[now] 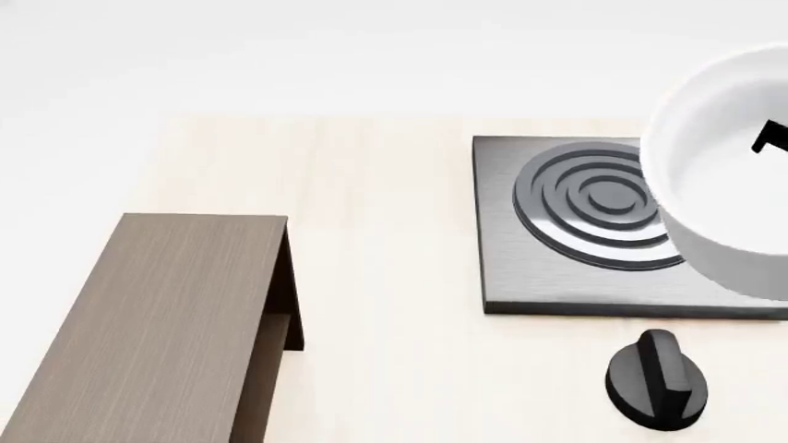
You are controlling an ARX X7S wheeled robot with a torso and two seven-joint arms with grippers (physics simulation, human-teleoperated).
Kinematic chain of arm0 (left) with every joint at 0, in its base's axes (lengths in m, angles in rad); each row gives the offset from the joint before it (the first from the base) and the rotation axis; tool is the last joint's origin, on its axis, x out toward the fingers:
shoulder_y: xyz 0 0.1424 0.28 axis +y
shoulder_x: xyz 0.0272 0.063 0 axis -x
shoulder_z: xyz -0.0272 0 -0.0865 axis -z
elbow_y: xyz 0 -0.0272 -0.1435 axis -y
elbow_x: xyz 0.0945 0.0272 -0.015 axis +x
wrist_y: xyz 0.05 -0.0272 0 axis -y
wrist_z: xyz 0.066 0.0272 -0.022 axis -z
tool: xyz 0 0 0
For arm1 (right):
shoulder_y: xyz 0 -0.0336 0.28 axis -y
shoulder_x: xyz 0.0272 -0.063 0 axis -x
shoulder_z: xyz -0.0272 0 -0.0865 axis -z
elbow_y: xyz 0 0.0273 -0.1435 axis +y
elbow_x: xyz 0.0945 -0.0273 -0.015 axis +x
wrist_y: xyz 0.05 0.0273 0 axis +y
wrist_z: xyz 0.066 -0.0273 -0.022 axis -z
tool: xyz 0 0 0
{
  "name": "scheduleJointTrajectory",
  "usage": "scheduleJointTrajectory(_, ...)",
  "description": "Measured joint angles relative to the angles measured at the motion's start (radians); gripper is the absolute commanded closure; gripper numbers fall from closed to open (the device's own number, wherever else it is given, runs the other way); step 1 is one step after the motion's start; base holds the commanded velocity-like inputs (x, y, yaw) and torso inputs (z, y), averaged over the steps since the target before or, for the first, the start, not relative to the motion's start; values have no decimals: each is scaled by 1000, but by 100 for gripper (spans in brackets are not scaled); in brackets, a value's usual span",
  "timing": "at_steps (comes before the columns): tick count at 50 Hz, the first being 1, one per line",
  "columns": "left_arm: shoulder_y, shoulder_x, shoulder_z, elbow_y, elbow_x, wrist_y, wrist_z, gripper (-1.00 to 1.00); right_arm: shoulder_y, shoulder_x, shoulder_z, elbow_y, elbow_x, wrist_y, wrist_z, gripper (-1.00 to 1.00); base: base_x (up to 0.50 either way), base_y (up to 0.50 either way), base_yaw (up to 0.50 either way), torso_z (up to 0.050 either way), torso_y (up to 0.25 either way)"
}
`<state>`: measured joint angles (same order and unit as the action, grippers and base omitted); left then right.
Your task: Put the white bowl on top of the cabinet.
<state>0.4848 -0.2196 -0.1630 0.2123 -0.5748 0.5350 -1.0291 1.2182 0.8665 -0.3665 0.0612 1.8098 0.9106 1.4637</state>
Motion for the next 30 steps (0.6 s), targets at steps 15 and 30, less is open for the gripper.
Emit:
scheduleJointTrajectory(15, 3, 0, 0, -1, -8, 8, 5, -100, 284, -127, -137, 196, -72, 134, -57, 100, 0, 0, 0, 0, 1)
scheduleJointTrajectory(30, 4, 2, 0, -4, -13, 15, 8, -100, 445, -284, -250, 382, -185, 164, -218, 100, 0, 0, 0, 0, 1)
